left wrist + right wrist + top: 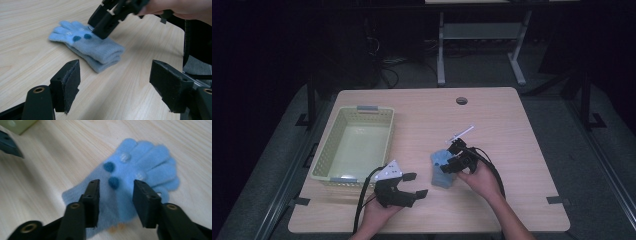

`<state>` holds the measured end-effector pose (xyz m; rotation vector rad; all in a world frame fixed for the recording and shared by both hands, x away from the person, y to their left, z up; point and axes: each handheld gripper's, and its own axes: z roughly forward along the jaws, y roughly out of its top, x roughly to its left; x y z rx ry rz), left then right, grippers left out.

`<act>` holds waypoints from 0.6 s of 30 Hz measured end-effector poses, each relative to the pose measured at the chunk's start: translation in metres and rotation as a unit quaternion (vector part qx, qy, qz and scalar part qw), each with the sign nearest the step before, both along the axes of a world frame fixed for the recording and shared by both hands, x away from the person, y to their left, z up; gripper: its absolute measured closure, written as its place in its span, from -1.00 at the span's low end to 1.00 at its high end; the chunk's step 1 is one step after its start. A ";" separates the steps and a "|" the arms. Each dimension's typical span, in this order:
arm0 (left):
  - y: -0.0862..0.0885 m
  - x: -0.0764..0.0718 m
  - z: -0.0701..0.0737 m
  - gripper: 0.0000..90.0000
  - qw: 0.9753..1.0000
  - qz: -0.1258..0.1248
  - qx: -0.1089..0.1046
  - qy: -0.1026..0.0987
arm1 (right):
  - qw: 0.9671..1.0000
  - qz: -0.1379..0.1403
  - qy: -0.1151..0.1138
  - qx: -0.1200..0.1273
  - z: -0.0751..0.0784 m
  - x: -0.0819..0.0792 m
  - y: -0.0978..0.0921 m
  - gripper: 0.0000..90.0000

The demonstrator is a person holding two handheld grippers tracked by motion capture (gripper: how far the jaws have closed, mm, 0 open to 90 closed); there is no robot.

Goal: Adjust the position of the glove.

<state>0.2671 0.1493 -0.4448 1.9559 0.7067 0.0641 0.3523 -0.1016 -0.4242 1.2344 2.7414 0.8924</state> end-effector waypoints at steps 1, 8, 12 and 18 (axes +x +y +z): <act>-0.002 0.001 0.000 -0.45 1.000 0.002 -0.002 0.002 | 1.000 -0.001 -0.002 0.004 0.001 -0.002 -0.003 0.11; -0.014 0.012 0.001 -0.44 0.999 0.023 -0.011 0.042 | 0.997 -0.049 0.019 0.058 -0.002 -0.011 -0.024 -0.09; -0.020 0.022 0.001 -0.44 0.996 0.050 -0.004 0.078 | 0.994 -0.073 0.018 0.083 -0.006 -0.013 -0.033 -0.18; -0.029 0.038 -0.006 -0.37 0.988 0.077 -0.014 0.135 | 0.987 -0.113 0.031 0.112 -0.012 -0.021 -0.041 -0.19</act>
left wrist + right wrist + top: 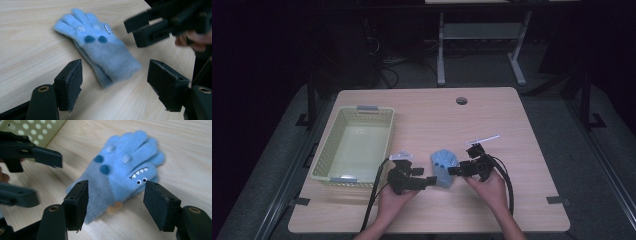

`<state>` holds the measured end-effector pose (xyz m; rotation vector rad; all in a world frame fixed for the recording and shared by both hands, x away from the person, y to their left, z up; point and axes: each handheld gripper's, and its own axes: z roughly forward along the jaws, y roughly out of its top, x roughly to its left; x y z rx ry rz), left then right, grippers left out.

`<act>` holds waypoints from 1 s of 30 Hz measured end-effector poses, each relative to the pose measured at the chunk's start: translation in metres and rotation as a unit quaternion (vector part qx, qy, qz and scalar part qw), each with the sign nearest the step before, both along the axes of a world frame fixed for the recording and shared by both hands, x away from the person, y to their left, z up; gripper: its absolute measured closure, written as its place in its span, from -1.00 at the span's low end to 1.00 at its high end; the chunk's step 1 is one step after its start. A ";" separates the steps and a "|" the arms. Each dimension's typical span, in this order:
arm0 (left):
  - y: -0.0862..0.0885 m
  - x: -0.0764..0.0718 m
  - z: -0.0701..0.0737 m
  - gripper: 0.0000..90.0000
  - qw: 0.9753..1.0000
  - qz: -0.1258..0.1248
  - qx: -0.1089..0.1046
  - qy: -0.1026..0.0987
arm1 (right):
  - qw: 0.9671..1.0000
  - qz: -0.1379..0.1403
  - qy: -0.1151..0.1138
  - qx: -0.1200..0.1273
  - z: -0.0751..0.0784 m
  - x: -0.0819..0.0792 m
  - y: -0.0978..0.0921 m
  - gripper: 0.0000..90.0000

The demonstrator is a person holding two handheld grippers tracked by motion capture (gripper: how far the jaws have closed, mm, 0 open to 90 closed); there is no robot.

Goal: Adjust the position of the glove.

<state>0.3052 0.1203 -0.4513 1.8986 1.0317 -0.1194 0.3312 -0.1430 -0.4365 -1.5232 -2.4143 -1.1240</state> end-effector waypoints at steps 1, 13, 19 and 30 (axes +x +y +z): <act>-0.001 0.002 -0.001 -0.35 1.000 0.008 -0.005 0.008 | 1.000 -0.005 0.001 0.004 -0.001 -0.001 0.000 -0.19; -0.009 0.026 -0.018 -0.13 0.994 0.035 -0.034 0.097 | 0.996 -0.049 0.029 0.068 -0.024 -0.010 -0.010 -0.11; -0.010 0.029 -0.022 -0.03 0.993 0.033 -0.026 0.107 | 0.995 -0.046 0.034 0.077 -0.026 -0.013 -0.007 -0.01; -0.014 0.027 -0.025 0.16 0.992 0.023 -0.033 0.122 | 0.993 -0.047 0.048 0.094 -0.037 -0.014 -0.004 0.25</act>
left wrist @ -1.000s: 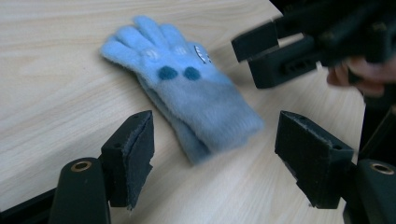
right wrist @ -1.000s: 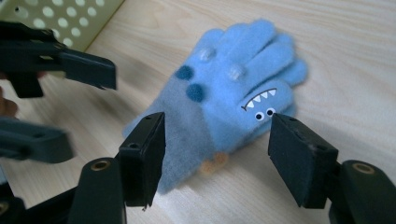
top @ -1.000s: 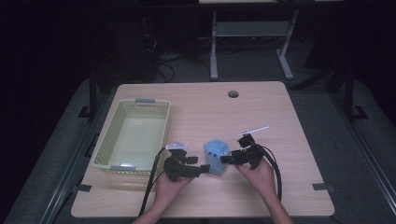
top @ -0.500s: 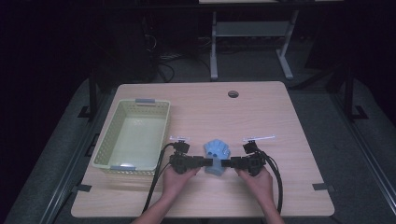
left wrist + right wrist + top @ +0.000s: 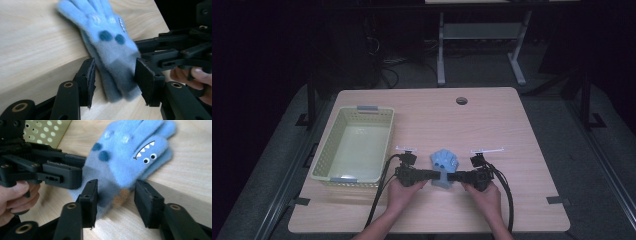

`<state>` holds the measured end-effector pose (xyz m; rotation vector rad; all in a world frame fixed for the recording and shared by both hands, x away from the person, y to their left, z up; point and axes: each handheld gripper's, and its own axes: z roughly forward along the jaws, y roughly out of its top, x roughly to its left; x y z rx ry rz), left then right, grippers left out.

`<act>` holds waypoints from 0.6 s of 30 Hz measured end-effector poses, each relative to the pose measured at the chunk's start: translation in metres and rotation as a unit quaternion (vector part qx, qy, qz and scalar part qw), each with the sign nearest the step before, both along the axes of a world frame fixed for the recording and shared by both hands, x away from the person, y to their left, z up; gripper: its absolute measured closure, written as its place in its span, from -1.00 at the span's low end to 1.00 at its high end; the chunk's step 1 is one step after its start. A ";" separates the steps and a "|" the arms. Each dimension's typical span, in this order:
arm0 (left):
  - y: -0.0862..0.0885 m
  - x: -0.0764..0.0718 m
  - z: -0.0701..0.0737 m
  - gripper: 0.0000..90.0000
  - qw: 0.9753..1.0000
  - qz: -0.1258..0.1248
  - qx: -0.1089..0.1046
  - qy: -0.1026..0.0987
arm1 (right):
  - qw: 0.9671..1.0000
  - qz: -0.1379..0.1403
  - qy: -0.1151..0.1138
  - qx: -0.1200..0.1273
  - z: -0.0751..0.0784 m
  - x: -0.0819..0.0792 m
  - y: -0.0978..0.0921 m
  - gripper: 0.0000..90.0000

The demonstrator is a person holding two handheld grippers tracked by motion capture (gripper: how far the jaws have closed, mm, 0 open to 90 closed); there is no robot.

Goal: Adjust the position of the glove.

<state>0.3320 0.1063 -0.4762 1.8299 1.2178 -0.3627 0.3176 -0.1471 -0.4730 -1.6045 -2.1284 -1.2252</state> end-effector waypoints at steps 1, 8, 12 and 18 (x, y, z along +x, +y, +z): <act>0.000 0.000 0.000 0.17 1.000 -0.002 0.002 -0.006 | 1.000 -0.003 0.004 0.003 0.000 -0.001 0.000 0.25; 0.000 0.000 -0.003 0.36 1.000 -0.002 -0.006 0.006 | 1.000 -0.003 0.009 0.011 -0.002 -0.001 0.004 0.35; -0.001 0.000 -0.004 0.45 1.000 -0.006 -0.010 0.005 | 1.000 -0.002 0.009 0.023 -0.005 0.002 0.005 0.43; 0.001 0.002 -0.007 0.53 1.000 -0.007 -0.020 0.015 | 0.999 -0.004 0.014 0.033 -0.008 0.007 0.009 0.51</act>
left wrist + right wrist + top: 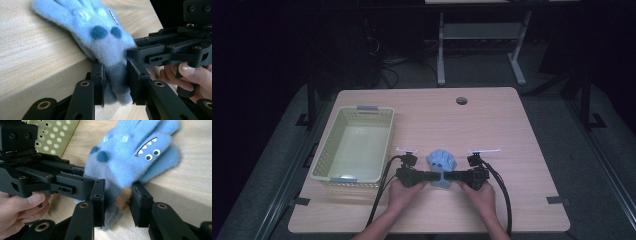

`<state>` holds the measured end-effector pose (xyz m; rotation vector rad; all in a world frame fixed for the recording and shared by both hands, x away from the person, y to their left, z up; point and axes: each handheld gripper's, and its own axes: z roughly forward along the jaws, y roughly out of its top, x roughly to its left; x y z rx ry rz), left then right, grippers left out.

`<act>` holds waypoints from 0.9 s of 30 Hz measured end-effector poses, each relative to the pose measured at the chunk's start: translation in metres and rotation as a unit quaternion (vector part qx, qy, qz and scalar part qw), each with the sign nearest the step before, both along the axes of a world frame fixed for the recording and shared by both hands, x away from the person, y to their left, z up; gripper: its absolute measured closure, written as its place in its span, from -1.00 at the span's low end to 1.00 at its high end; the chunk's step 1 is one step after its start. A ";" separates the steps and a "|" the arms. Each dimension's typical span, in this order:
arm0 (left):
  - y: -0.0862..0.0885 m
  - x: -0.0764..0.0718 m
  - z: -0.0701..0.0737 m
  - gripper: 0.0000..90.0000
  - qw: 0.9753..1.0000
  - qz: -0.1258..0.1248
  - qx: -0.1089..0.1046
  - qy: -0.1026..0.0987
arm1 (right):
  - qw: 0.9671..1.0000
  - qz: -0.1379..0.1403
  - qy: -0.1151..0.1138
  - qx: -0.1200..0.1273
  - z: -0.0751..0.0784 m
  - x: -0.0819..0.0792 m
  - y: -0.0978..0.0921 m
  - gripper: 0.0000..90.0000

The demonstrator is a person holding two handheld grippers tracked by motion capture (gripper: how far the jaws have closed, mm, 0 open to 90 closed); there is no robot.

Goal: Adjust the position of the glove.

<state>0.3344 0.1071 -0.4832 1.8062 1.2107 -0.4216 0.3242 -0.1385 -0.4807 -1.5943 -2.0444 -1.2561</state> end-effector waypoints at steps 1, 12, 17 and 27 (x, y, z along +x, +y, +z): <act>0.000 0.000 -0.001 0.53 1.000 0.000 -0.004 0.001 | 1.000 0.001 0.000 0.001 0.000 0.001 0.000 0.53; 0.001 0.001 -0.004 0.58 0.999 0.019 -0.026 -0.002 | 1.000 0.020 -0.022 -0.005 0.004 0.004 -0.001 0.71; 0.001 0.002 -0.002 0.60 0.999 0.019 -0.030 -0.004 | 0.999 0.025 -0.035 -0.025 0.013 0.005 0.002 0.72; 0.003 0.002 0.007 0.60 0.999 0.021 -0.044 -0.017 | 0.998 0.028 -0.052 -0.023 0.026 0.005 0.001 0.73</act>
